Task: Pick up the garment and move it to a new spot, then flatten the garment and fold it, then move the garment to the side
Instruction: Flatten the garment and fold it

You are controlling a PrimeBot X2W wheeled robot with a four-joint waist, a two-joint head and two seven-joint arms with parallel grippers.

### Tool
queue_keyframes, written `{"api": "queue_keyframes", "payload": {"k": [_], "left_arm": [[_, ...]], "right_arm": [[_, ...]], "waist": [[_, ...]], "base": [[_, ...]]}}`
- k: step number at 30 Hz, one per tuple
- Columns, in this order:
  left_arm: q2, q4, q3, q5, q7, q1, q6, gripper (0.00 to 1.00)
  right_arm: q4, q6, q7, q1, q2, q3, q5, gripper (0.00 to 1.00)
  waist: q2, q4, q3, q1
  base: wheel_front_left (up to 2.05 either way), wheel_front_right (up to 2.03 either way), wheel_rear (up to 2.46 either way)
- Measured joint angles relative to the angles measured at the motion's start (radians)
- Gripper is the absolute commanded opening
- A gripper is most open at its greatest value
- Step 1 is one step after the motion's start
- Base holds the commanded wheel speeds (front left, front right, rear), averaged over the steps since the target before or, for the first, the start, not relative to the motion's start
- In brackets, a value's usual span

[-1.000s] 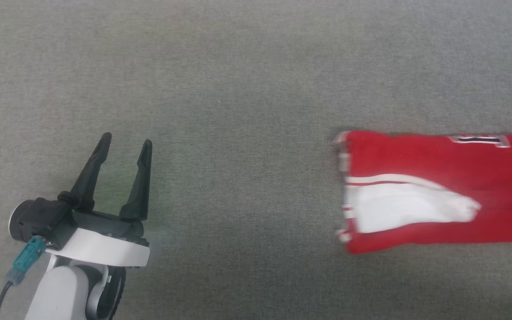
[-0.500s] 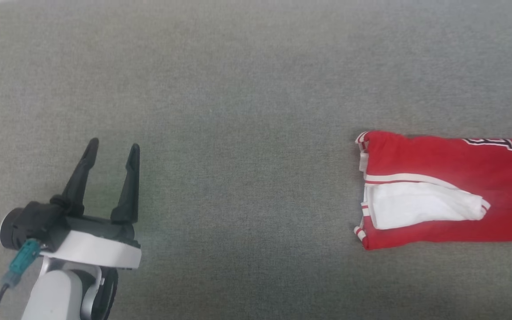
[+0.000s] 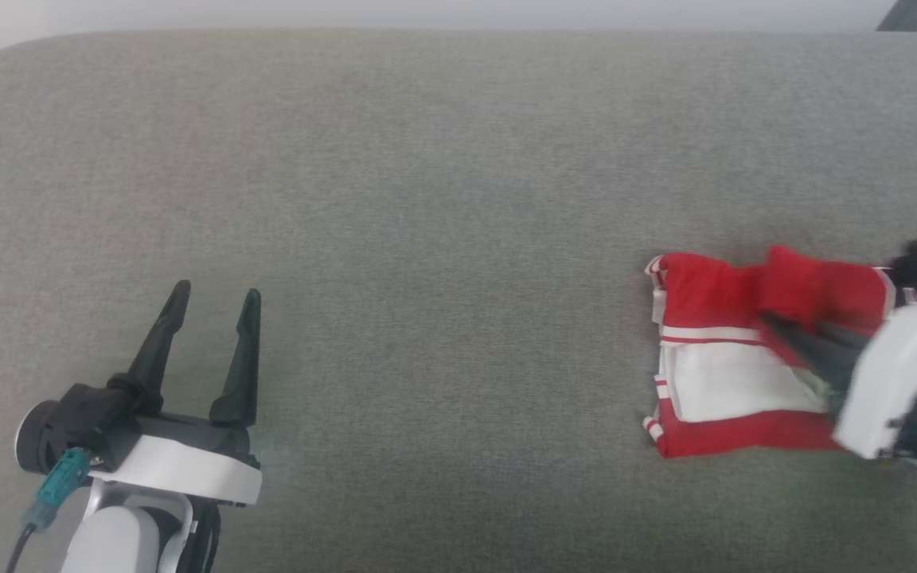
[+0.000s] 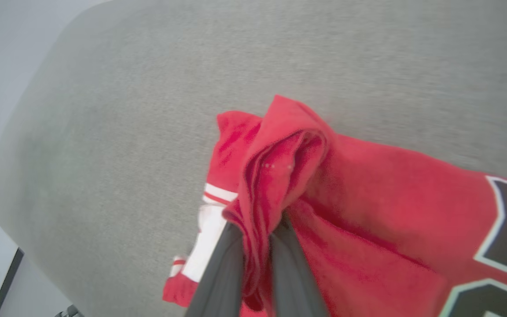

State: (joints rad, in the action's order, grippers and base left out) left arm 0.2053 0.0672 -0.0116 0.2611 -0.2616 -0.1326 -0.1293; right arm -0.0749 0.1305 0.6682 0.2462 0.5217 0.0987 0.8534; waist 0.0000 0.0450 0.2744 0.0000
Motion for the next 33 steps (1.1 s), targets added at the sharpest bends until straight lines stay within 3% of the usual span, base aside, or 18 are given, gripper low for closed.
{"api": "queue_keyframes", "payload": {"k": [5, 10, 15, 16, 17, 18, 22, 27, 33], "left_arm": [[-0.002, 0.004, 0.001, 0.000, 0.000, -0.003, 0.000, 1.00], [-0.015, 0.016, 0.008, 0.000, 0.000, -0.013, 0.000, 1.00], [-0.016, 0.031, 0.012, -0.002, 0.000, -0.014, 0.000, 1.00], [-0.017, 0.034, 0.014, -0.001, 0.000, -0.014, 0.000, 1.00], [-0.014, 0.039, 0.008, 0.003, 0.000, -0.014, 0.000, 1.00], [-0.012, 0.040, 0.004, 0.006, 0.000, -0.014, 0.000, 1.00], [-0.005, 0.049, 0.004, 0.020, 0.000, -0.010, 0.000, 1.00], [0.000, 0.067, -0.002, 0.031, 0.000, 0.009, 0.000, 1.00], [-0.007, 0.101, -0.003, 0.038, 0.000, 0.035, 0.000, 1.00]], "right_arm": [[0.006, 0.000, 0.006, 0.054, -0.029, 0.108, -0.003, 0.00], [0.091, 0.000, -0.015, 0.086, -0.023, 0.190, -0.014, 0.00], [0.138, 0.000, -0.045, 0.105, -0.018, 0.217, -0.008, 0.02], [0.148, 0.000, -0.055, 0.108, -0.016, 0.221, -0.007, 0.21], [0.151, 0.000, -0.077, 0.112, -0.011, 0.233, 0.010, 0.78], [0.150, 0.000, -0.089, 0.113, -0.009, 0.235, 0.022, 1.00], [0.146, 0.000, -0.133, 0.120, 0.015, 0.240, 0.051, 1.00], [0.203, 0.000, -0.299, 0.128, 0.072, 0.236, 0.069, 1.00], [0.304, 0.000, -0.483, 0.126, 0.083, 0.254, 0.073, 1.00]], "waist": [[0.0000, 0.025, 0.007, 0.0000], [0.0000, 0.055, 0.016, 0.0000], [0.0000, 0.060, 0.014, 0.0000], [0.0000, 0.059, 0.012, 0.0000], [0.0000, 0.056, 0.004, 0.0000], [0.0000, 0.053, 0.000, 0.0000], [0.0000, 0.042, -0.015, 0.0000], [0.0000, 0.011, -0.060, 0.0000], [0.0000, -0.017, -0.105, 0.0001]], "base": [[0.00, 0.00, 0.00], [0.00, 0.00, 0.00], [0.00, 0.00, 0.00], [0.00, 0.00, 0.00], [0.00, 0.00, 0.00], [0.00, 0.00, 0.00], [0.00, 0.00, 0.00], [0.00, 0.00, 0.00], [0.00, 0.00, 0.00]]}}
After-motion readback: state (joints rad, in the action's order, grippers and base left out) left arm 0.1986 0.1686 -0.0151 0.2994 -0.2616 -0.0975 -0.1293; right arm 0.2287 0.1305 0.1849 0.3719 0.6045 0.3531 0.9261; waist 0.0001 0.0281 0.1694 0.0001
